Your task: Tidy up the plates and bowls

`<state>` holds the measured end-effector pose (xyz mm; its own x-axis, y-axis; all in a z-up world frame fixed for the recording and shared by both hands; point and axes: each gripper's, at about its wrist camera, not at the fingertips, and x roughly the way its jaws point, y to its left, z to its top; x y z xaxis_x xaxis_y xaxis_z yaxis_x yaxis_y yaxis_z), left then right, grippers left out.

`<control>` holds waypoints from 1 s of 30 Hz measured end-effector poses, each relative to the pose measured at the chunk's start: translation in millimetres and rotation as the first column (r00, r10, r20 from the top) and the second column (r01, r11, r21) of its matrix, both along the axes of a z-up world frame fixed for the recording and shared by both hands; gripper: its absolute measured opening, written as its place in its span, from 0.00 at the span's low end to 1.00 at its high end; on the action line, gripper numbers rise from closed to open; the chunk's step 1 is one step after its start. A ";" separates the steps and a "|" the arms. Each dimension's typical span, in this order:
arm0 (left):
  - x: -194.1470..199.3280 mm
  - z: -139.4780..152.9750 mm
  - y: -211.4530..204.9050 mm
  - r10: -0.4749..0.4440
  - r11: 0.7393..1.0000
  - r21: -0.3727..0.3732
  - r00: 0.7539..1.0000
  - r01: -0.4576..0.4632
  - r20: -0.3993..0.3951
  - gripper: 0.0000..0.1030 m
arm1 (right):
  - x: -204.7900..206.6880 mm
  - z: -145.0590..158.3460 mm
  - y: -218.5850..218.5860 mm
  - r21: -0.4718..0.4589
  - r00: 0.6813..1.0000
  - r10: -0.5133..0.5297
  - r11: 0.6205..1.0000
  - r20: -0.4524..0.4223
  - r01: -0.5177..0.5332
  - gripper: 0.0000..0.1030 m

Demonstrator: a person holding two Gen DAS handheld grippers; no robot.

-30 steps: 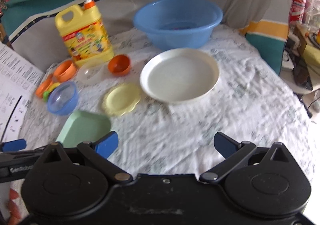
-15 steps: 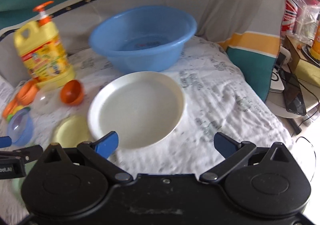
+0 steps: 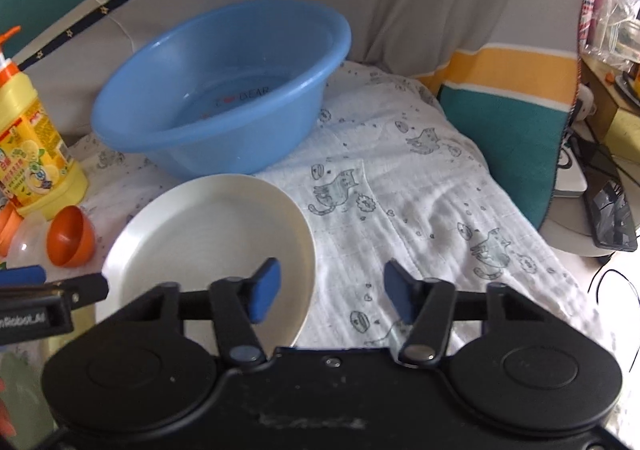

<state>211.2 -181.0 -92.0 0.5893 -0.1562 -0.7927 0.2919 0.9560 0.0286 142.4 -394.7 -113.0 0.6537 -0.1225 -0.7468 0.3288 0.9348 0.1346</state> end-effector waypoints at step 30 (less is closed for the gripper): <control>-16.4 -5.7 -20.1 -0.127 0.992 0.001 0.991 0.127 -0.037 0.37 | -2.8 -2.1 31.8 -0.042 0.996 0.089 0.995 -0.020 -0.090 0.37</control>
